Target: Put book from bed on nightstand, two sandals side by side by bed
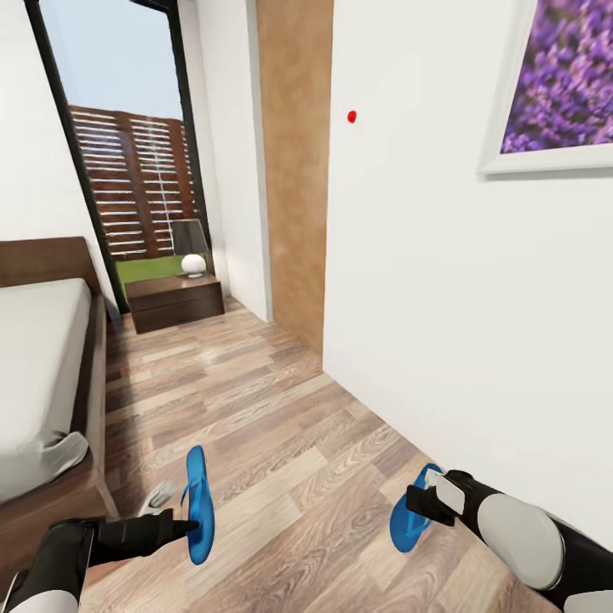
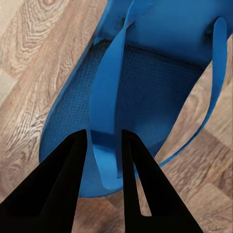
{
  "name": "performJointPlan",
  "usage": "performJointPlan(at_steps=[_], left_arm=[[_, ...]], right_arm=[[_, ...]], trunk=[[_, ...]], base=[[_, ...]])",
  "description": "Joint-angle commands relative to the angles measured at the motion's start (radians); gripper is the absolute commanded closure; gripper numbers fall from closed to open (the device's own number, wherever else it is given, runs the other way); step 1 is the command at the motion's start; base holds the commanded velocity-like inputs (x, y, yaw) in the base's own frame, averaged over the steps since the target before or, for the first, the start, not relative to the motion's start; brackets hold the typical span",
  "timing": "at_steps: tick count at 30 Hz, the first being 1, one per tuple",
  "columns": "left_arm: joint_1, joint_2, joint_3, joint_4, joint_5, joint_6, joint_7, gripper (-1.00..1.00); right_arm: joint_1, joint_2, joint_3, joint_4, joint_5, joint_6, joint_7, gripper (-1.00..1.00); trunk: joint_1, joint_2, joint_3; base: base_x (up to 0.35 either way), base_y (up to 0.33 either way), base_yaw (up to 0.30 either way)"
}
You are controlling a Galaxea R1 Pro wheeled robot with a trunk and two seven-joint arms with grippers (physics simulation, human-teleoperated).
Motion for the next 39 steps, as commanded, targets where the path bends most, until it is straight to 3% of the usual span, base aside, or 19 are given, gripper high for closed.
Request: performJointPlan(at_steps=[1, 16, 39], left_arm=[[-0.002, -0.001, 0.005, -0.001, -0.010, 0.011, -0.010, 1.00], [-0.002, -0.002, 0.004, -0.001, -0.010, 0.011, -0.009, 1.00], [-0.002, -0.002, 0.005, -0.001, -0.010, 0.010, -0.008, 1.00]], right_arm=[[-0.001, -0.001, -0.006, 0.001, 0.009, 0.002, 0.005, 1.00], [-0.002, 0.019, -0.006, 0.001, 0.008, 0.000, 0.005, 1.00], [-0.002, 0.021, -0.006, 0.001, 0.008, 0.000, 0.004, 1.00]], trunk=[[0.000, -0.001, -0.001], [0.000, -0.001, -0.001], [0.000, -0.001, -0.001]], base=[[0.095, -0.089, 0.263], [0.118, -0.111, 0.263], [0.155, -0.159, 0.263]])
